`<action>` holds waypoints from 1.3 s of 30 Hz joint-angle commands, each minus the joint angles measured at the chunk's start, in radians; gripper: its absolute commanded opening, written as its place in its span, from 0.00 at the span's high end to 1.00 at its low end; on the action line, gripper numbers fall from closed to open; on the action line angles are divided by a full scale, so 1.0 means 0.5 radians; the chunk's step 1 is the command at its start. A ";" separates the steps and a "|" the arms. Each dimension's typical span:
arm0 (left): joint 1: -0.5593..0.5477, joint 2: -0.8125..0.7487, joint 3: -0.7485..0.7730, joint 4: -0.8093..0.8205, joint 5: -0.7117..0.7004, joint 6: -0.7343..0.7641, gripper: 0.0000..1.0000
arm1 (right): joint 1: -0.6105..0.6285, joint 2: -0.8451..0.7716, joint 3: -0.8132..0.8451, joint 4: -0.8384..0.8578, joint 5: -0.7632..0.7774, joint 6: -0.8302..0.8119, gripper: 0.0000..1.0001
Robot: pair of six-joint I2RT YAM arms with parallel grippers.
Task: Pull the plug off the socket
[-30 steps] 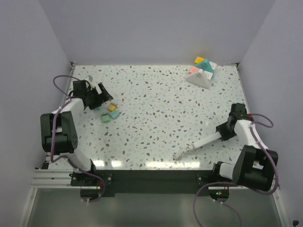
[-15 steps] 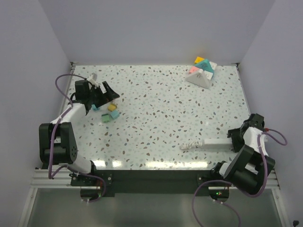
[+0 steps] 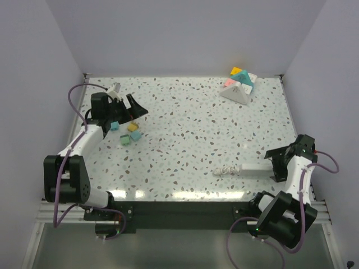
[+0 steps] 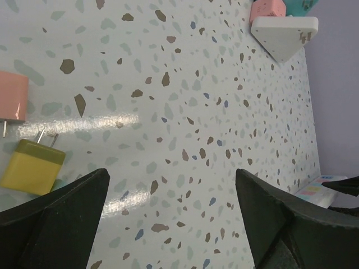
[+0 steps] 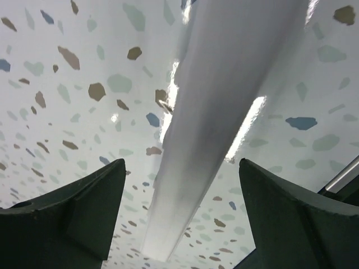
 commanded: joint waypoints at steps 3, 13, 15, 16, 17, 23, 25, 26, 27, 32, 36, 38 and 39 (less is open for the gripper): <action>-0.036 -0.088 -0.033 0.007 0.065 -0.019 0.00 | 0.051 -0.088 0.080 -0.187 -0.199 0.010 0.21; -0.036 -0.177 -0.057 -0.037 0.081 -0.025 0.02 | 0.201 -0.082 0.319 -0.145 -0.355 0.056 0.39; -0.036 -0.192 -0.057 -0.037 0.078 -0.025 0.02 | 0.238 -0.085 0.346 -0.077 -0.343 0.077 0.42; -0.036 -0.195 -0.057 -0.037 0.081 -0.028 0.02 | 0.247 -0.070 0.368 -0.062 -0.343 0.074 0.42; -0.036 -0.195 -0.060 -0.037 0.084 -0.031 0.02 | 0.244 -0.052 0.380 -0.034 -0.355 0.065 0.43; -0.036 -0.232 -0.100 -0.021 0.093 -0.041 0.03 | 0.250 0.089 0.408 0.101 -0.395 0.038 0.48; -0.036 -0.241 -0.110 -0.024 0.090 -0.031 0.04 | 0.250 0.096 0.371 0.205 -0.410 0.044 0.51; -0.036 -0.257 -0.122 -0.031 0.084 -0.028 0.04 | 0.253 0.132 0.362 0.281 -0.468 0.053 0.57; -0.036 -0.263 -0.128 -0.028 0.081 -0.028 0.04 | 0.253 0.157 0.359 0.309 -0.481 0.056 0.61; -0.036 -0.272 -0.140 -0.049 0.114 -0.013 0.04 | 0.266 0.286 0.377 0.255 -0.258 -0.048 1.00; -0.036 -0.284 -0.186 -0.025 0.120 -0.016 0.05 | 0.266 0.307 0.212 0.242 -0.137 -0.119 1.00; -0.036 -0.287 -0.204 -0.021 0.127 -0.010 0.05 | 0.263 0.289 0.120 0.230 -0.119 -0.137 1.00; -0.036 -0.287 -0.211 -0.021 0.133 -0.007 0.05 | 0.266 0.240 0.071 0.218 -0.110 -0.143 1.00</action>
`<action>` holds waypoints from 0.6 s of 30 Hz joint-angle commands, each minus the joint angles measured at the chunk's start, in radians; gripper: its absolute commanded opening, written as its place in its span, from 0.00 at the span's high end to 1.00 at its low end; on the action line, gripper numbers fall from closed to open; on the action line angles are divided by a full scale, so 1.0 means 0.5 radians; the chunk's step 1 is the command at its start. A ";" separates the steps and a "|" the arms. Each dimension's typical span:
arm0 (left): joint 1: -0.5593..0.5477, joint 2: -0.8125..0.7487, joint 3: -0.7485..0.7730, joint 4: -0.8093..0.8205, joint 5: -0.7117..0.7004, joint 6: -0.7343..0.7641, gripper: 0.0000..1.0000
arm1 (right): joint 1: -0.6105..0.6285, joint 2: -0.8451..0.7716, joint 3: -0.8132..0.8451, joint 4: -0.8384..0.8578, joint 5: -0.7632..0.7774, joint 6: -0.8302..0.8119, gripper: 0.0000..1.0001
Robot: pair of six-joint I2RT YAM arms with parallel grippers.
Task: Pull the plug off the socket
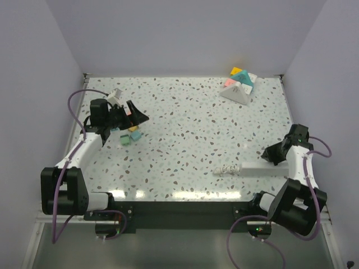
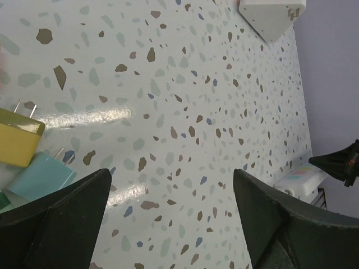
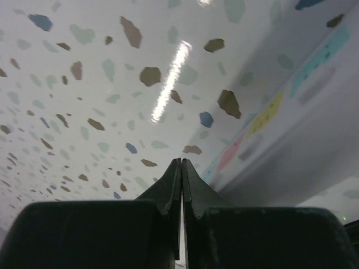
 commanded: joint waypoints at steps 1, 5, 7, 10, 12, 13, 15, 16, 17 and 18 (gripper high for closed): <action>-0.005 -0.056 -0.031 0.020 0.060 -0.003 0.06 | 0.004 -0.092 -0.130 -0.059 0.125 -0.092 1.00; -0.005 -0.075 -0.043 -0.002 0.054 0.025 0.06 | 0.004 -0.362 -0.222 -0.298 0.175 -0.111 1.00; -0.005 -0.072 -0.046 0.001 0.054 0.031 0.06 | 0.007 -0.527 -0.256 -0.390 0.193 -0.111 1.00; -0.005 -0.059 -0.070 0.032 0.076 0.028 0.06 | 0.019 -0.620 -0.268 -0.532 0.181 -0.120 1.00; -0.005 -0.050 -0.080 0.044 0.088 0.019 0.06 | 0.016 -0.629 -0.287 -0.526 0.165 -0.111 1.00; -0.005 -0.041 -0.080 0.047 0.094 0.018 0.07 | 0.016 -0.620 -0.281 -0.483 0.129 -0.111 1.00; -0.005 -0.038 -0.080 0.044 0.103 0.025 0.07 | 0.016 -0.599 -0.232 -0.465 0.119 -0.105 1.00; -0.005 -0.044 -0.080 0.041 0.106 0.028 0.07 | 0.016 -0.586 -0.210 -0.492 0.135 -0.090 1.00; -0.005 -0.041 -0.074 0.035 0.106 0.028 0.07 | 0.019 -0.568 -0.186 -0.529 0.211 -0.089 1.00; -0.005 -0.041 -0.068 0.026 0.109 0.031 0.07 | 0.016 -0.559 -0.152 -0.559 0.251 -0.105 1.00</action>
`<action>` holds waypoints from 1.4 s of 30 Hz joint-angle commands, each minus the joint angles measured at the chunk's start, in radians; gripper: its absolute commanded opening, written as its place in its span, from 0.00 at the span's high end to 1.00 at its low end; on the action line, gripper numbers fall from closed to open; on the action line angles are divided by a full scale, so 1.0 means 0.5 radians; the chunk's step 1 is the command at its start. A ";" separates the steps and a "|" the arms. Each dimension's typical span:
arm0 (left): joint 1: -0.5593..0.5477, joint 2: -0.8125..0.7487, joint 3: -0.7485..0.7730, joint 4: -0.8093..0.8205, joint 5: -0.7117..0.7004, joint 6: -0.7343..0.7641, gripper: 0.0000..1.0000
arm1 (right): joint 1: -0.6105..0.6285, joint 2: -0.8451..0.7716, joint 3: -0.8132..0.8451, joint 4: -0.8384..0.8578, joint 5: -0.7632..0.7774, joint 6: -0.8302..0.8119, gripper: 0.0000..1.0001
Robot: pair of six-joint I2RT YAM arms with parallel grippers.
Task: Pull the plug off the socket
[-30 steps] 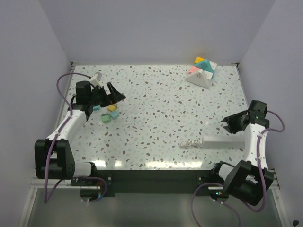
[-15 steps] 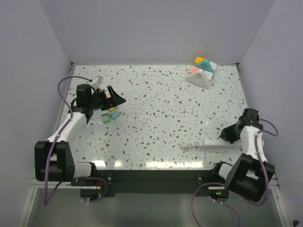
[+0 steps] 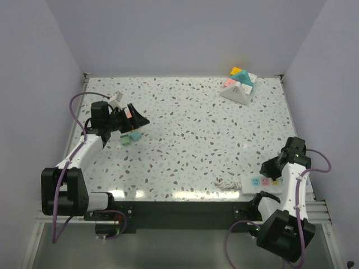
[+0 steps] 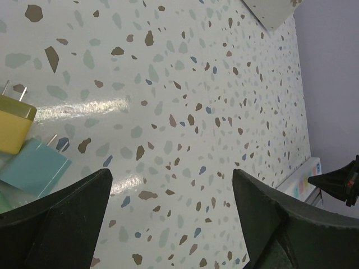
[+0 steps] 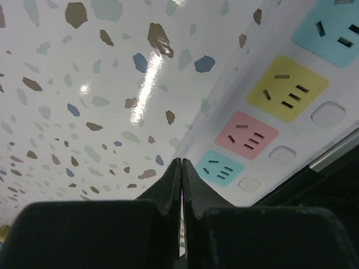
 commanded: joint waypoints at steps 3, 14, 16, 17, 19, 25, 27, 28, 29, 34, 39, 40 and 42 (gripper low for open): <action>-0.005 -0.026 0.013 0.040 0.073 0.019 0.07 | 0.004 0.059 0.063 -0.221 0.227 0.000 1.00; -0.005 0.005 0.000 0.064 0.100 -0.015 0.07 | 0.016 0.424 -0.103 0.003 0.227 0.037 1.00; -0.005 0.011 -0.003 0.064 0.103 -0.015 0.08 | 0.026 0.463 -0.131 0.064 0.215 0.034 1.00; -0.005 0.017 -0.009 0.070 0.103 -0.015 0.08 | 0.035 0.485 -0.128 0.068 0.227 0.034 1.00; -0.005 0.030 -0.027 0.092 0.100 -0.027 0.08 | 0.035 0.571 -0.088 0.122 0.251 0.037 1.00; -0.005 0.045 -0.024 0.092 0.097 -0.046 0.08 | 0.035 0.893 0.065 0.451 0.230 0.025 1.00; -0.005 0.045 -0.009 0.092 0.082 -0.040 0.08 | 0.038 1.046 0.160 0.531 0.150 -0.028 1.00; -0.005 0.042 -0.003 0.092 0.079 -0.040 0.08 | 0.038 1.089 0.194 0.564 0.132 -0.043 1.00; -0.005 0.042 0.000 0.092 0.076 -0.037 0.09 | 0.038 1.114 0.228 0.571 0.132 -0.058 1.00; -0.005 0.048 0.022 0.083 0.057 -0.037 0.08 | 0.044 0.973 0.393 0.546 0.030 -0.104 1.00; -0.005 0.106 0.061 0.092 0.061 -0.061 0.08 | 0.065 0.936 0.629 0.534 0.015 -0.080 1.00; -0.005 0.115 0.071 0.092 0.061 -0.058 0.08 | 0.069 0.991 0.675 0.519 0.003 -0.077 1.00; -0.005 0.140 0.101 0.089 0.061 -0.064 0.08 | 0.093 1.059 0.807 0.604 -0.083 -0.074 1.00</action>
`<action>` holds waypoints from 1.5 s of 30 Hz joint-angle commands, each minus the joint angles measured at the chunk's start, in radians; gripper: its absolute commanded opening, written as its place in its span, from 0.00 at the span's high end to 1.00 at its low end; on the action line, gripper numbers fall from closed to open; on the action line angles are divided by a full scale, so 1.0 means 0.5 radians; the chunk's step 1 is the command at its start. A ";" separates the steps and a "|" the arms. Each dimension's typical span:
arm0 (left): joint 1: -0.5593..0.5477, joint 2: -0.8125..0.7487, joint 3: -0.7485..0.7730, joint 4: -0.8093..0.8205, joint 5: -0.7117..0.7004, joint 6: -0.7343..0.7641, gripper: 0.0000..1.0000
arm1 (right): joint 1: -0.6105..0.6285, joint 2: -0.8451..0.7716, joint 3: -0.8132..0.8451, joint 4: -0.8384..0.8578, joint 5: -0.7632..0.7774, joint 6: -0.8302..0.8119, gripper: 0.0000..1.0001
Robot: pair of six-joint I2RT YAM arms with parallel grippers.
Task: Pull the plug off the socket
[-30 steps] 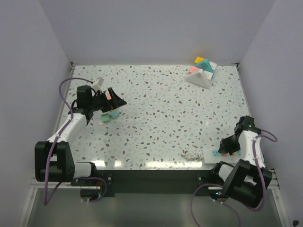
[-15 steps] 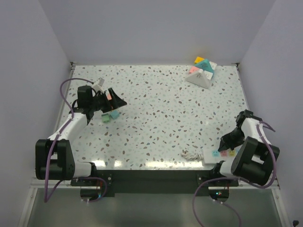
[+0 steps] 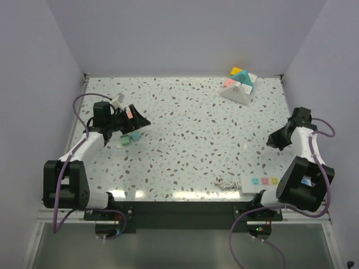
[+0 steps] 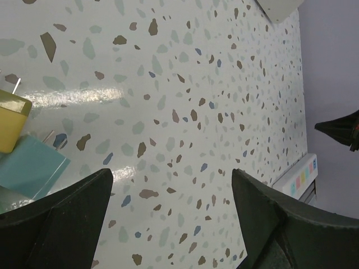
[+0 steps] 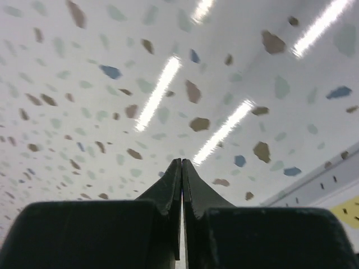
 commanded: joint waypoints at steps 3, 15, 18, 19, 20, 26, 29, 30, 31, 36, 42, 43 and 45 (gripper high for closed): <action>-0.005 0.058 0.125 0.063 0.012 -0.043 0.08 | 0.127 0.251 0.385 0.395 -0.301 0.068 0.84; -0.005 0.147 0.174 0.050 -0.019 -0.043 0.07 | 0.452 0.853 0.761 1.428 -0.382 1.028 0.02; -0.005 0.209 0.211 0.041 -0.019 -0.049 0.07 | 0.495 0.899 0.647 1.671 -0.256 1.444 0.01; -0.005 0.227 0.229 0.035 -0.022 -0.049 0.07 | 0.504 0.915 0.616 1.791 -0.152 1.564 0.02; -0.005 0.249 0.266 0.029 -0.019 -0.049 0.07 | 0.532 0.936 0.586 1.837 -0.115 1.796 0.01; -0.005 0.411 0.407 0.011 -0.019 -0.055 0.07 | 0.670 1.353 0.848 2.074 -0.111 2.378 0.02; -0.005 0.491 0.508 -0.002 -0.016 -0.061 0.07 | 0.716 1.485 0.981 2.056 0.001 2.553 0.03; -0.005 0.500 0.524 -0.011 -0.022 -0.058 0.07 | 0.722 1.519 1.009 2.034 0.026 2.572 0.04; -0.005 0.510 0.536 -0.014 -0.022 -0.064 0.07 | 0.728 1.550 1.024 2.049 0.039 2.593 0.05; -0.005 0.546 0.561 -0.017 -0.031 -0.068 0.07 | 0.732 1.679 1.049 2.147 -0.037 2.658 0.35; -0.005 0.543 0.506 0.026 -0.022 -0.074 0.07 | 0.741 1.449 0.724 2.138 -0.209 2.379 0.85; -0.005 0.543 0.500 0.029 -0.019 -0.074 0.07 | 0.744 1.418 0.684 2.126 -0.301 2.330 1.00; -0.005 0.528 0.475 0.041 -0.001 -0.074 0.07 | 0.750 1.296 0.558 2.047 -0.387 2.164 1.00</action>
